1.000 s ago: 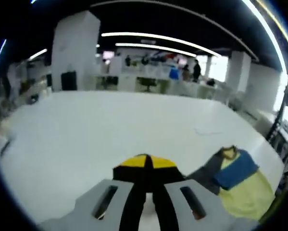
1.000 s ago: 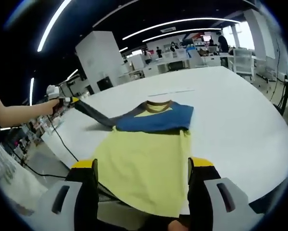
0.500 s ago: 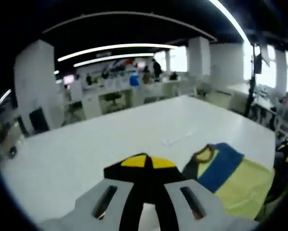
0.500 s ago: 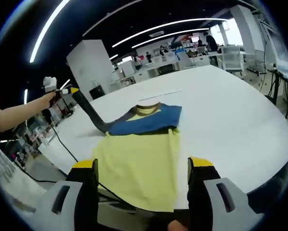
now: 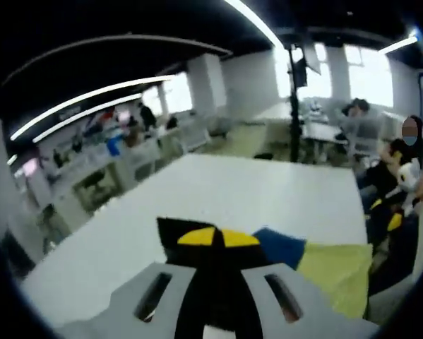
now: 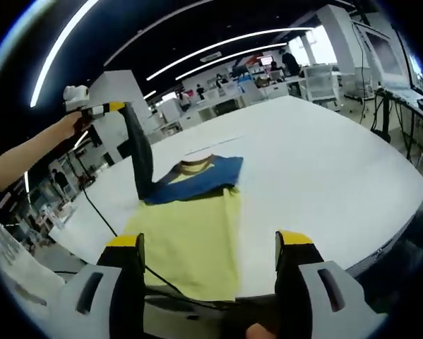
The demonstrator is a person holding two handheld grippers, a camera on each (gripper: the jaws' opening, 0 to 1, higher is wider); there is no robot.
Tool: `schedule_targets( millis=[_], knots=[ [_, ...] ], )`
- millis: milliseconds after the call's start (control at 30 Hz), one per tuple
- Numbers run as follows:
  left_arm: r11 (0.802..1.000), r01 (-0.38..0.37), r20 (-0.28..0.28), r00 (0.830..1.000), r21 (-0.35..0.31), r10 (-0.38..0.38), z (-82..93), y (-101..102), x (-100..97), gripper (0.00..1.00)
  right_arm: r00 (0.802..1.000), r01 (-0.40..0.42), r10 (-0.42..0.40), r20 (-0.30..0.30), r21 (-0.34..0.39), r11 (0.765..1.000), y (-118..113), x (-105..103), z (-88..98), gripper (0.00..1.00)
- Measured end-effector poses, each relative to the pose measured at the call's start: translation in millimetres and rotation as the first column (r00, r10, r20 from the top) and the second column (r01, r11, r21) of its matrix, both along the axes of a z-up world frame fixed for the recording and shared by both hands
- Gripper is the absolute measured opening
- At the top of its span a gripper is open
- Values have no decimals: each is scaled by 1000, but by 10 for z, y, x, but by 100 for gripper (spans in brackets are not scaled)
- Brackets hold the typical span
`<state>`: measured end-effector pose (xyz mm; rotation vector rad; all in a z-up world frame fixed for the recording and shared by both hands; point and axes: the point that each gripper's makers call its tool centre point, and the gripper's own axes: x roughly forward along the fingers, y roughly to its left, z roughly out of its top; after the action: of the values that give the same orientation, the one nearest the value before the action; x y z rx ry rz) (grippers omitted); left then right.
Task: Fold the garment on the visible template until the final outline fits inside the template.
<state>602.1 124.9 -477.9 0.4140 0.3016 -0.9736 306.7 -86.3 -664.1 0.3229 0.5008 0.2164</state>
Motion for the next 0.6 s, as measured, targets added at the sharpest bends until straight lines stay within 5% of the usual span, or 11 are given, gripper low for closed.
schedule_targets(
  millis=[167,367,600],
  knots=[
    [989,118,-73,991,87,-112,-515,-648,-221,0,999,48,-48,-3,7,999,-146,-90,-28,75],
    [955,199,-178,971,221,-161,-1438,-1381,-566,0,996,91,-91,-21,7,996,-292,-220,-64,75],
    [943,182,-253,961,279,-111,-2071,-1729,-726,0,991,132,-132,-37,0,991,-468,-332,-84,75]
  ],
)
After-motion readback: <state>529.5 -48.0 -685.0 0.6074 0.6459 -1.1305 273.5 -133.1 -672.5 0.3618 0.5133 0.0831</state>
